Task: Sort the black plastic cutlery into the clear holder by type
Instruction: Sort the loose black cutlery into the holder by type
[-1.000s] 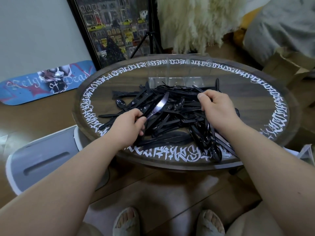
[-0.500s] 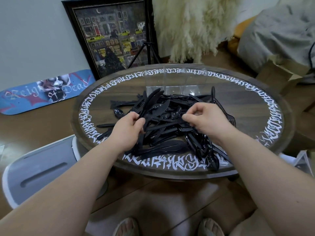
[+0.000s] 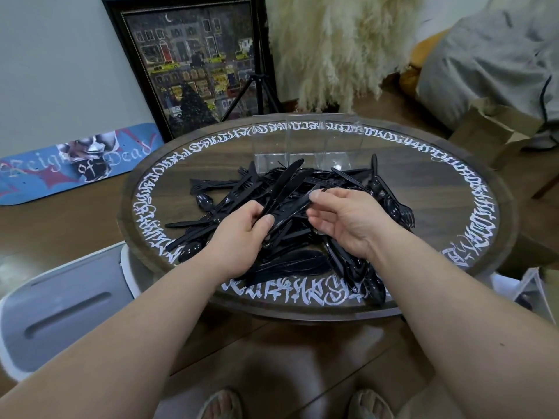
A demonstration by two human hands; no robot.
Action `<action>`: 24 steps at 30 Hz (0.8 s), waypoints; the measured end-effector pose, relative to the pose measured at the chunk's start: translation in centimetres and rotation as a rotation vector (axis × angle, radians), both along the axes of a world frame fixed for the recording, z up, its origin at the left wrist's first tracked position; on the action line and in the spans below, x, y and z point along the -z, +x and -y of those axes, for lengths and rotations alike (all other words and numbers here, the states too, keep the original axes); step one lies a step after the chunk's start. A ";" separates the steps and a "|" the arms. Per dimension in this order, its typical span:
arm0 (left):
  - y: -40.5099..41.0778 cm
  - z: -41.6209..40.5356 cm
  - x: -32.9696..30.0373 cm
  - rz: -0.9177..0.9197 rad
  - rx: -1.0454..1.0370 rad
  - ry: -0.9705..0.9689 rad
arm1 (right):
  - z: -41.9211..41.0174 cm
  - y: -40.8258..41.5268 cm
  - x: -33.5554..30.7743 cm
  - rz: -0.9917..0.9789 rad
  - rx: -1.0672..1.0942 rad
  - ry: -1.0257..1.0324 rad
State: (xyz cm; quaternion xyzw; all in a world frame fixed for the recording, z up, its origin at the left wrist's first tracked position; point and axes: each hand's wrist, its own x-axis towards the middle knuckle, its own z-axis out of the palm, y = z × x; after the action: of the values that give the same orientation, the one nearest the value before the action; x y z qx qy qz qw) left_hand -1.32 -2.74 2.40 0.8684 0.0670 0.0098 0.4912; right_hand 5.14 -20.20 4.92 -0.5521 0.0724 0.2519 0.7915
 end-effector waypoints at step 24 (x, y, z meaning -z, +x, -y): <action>-0.1 0.4 -0.4 -0.012 0.107 0.073 | -1.8 0.0 0.5 0.158 0.163 -0.055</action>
State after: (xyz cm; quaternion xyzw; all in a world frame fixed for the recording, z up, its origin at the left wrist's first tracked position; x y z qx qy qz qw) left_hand -1.45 -3.18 2.82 0.8881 0.0230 -0.0190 0.4587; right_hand 5.12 -18.42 4.44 -0.5839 0.0612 0.1401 0.7973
